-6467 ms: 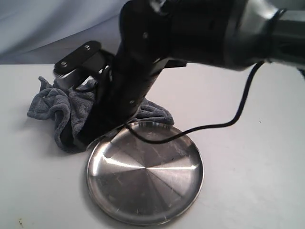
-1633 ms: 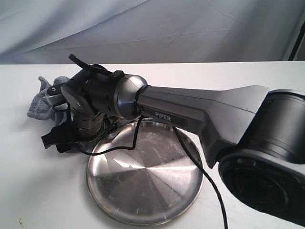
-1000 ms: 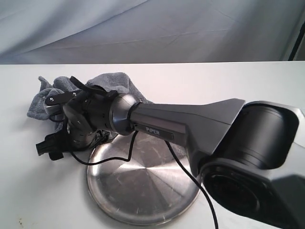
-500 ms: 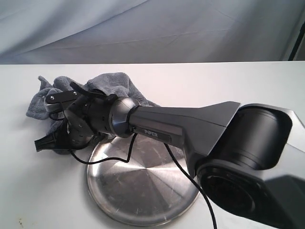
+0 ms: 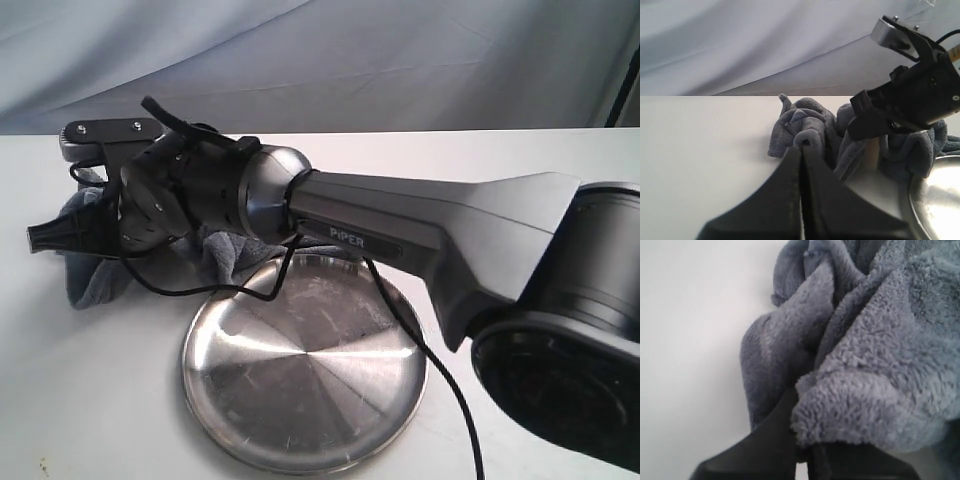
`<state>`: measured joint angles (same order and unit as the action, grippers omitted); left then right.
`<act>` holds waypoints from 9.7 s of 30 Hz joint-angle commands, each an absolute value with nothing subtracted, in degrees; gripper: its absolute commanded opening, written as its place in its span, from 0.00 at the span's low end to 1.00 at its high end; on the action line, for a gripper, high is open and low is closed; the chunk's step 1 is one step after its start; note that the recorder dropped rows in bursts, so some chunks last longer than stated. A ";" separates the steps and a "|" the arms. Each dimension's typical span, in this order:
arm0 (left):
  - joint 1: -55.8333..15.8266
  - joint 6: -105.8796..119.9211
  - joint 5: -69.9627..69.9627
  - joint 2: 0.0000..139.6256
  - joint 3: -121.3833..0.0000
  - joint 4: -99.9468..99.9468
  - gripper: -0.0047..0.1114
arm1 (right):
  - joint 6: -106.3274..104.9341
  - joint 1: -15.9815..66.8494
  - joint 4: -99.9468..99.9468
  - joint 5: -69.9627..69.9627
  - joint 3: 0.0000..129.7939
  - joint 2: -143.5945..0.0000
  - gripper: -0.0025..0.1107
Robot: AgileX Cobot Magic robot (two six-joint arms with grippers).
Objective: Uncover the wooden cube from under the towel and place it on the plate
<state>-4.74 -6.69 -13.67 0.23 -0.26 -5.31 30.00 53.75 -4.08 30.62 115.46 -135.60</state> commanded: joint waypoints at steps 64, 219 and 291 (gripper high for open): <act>-4.56 -6.83 -13.31 0.00 0.00 -5.03 0.04 | 20.95 27.21 34.20 23.50 115.43 -133.56 0.08; -4.56 -6.81 -13.31 0.00 0.00 -5.03 0.04 | -13.12 39.32 3.98 -1.69 120.07 -141.49 0.02; -4.56 -6.92 -13.31 0.00 0.00 -5.03 0.04 | -0.80 30.11 33.05 -11.09 88.40 -121.53 0.02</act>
<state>-4.74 -6.69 -13.67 0.23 -0.26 -5.31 -1.05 31.05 31.11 -5.84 92.11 -123.70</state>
